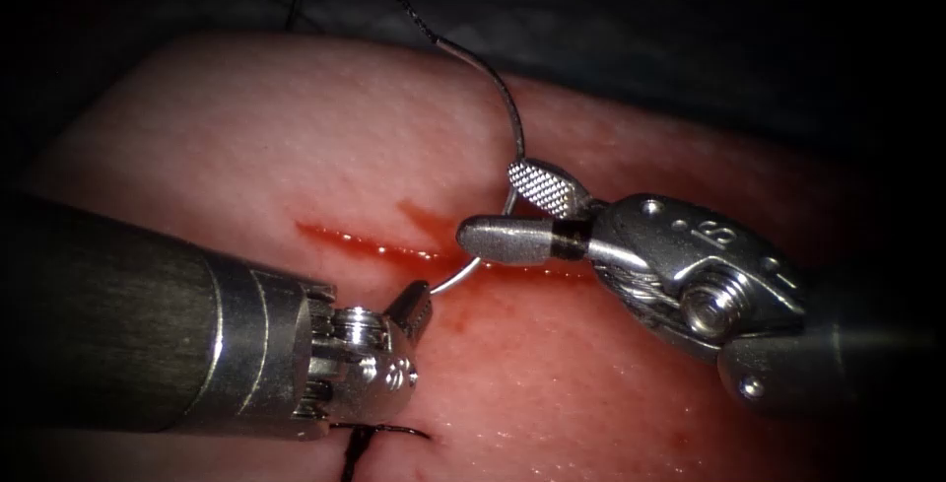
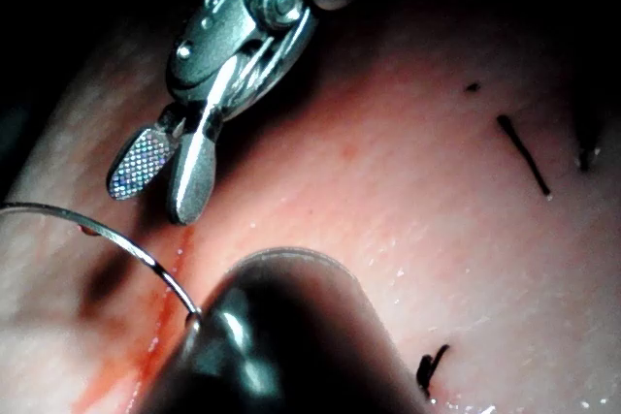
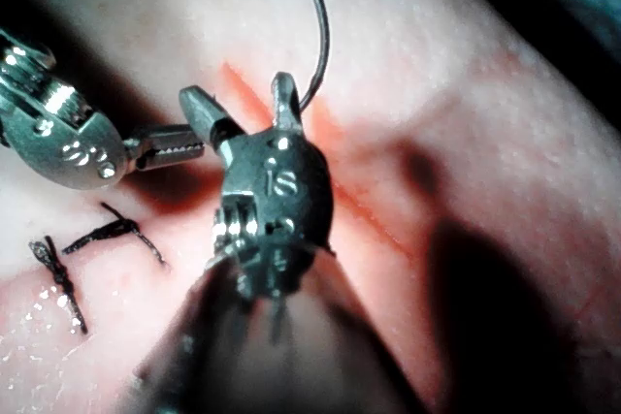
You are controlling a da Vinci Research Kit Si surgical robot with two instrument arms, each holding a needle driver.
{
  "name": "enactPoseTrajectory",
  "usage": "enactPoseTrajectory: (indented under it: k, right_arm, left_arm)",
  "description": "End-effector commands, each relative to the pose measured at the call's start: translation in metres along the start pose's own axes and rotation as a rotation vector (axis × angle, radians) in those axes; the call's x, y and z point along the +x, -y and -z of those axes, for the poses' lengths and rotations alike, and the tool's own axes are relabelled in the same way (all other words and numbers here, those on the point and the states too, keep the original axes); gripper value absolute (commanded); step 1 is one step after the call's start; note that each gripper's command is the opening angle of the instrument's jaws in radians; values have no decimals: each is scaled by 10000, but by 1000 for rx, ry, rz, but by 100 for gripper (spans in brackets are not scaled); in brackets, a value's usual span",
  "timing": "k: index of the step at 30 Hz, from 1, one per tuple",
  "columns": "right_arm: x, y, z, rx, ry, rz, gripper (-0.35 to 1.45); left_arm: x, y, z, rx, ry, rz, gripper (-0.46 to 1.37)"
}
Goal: Wound Closure
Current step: Handover the needle from the left to the right gripper
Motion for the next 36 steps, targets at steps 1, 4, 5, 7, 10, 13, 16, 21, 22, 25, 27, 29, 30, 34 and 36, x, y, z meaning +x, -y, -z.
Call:
enactPoseTrajectory:
  k: [1, 4, 5, 7, 10, 13, 16, 21, 22, 25, 27, 29, 30, 34, 36]
  right_arm:
    - [3, -4, 3, -39, 5, 23, 83]
    - [6, -10, 10, -103, 14, 52, 83]
    - [7, -13, 12, -122, 21, 55, 83]
    - [8, -18, 16, -155, 24, 54, 82]
    - [8, -26, 20, -219, 34, 49, 80]
    - [8, -30, 19, -226, 35, 41, 80]
    - [8, -32, 14, -235, 34, 36, 82]
    - [13, -34, 5, -247, 33, 38, 83]
    - [13, -34, 5, -247, 33, 38, 83]
    - [15, -35, -1, -255, 33, 47, 85]
    - [16, -35, -6, -261, 33, 63, 87]
    - [17, -34, -10, -262, 33, 67, 87]
    - [17, -33, -12, -258, 32, 72, 87]
    - [18, -31, -23, -257, 28, 81, 87]
    - [18, -29, -28, -257, 24, 81, 85]
  left_arm:
    - [2, 0, 0, 15, 32, -1, -35]
    - [3, -1, 0, 28, 50, 2, -35]
    - [3, -1, 1, 30, 53, -4, -35]
    - [3, -2, 1, 36, 58, -8, -35]
    - [4, -4, 3, 47, 68, -21, -35]
    - [5, -5, 5, 51, 71, -35, -35]
    - [7, -6, 6, 60, 79, -48, -35]
    - [8, -7, 8, 86, 87, -65, -35]
    - [8, -7, 8, 86, 87, -65, -35]
    - [8, -7, 8, 95, 100, -74, -35]
    - [8, -7, 9, 104, 109, -82, -35]
    - [9, -8, 10, 109, 111, -89, -35]
    - [9, -8, 11, 111, 111, -92, -35]
    - [13, -10, 13, 118, 113, -108, -35]
    - [15, -11, 15, 122, 114, -115, -35]
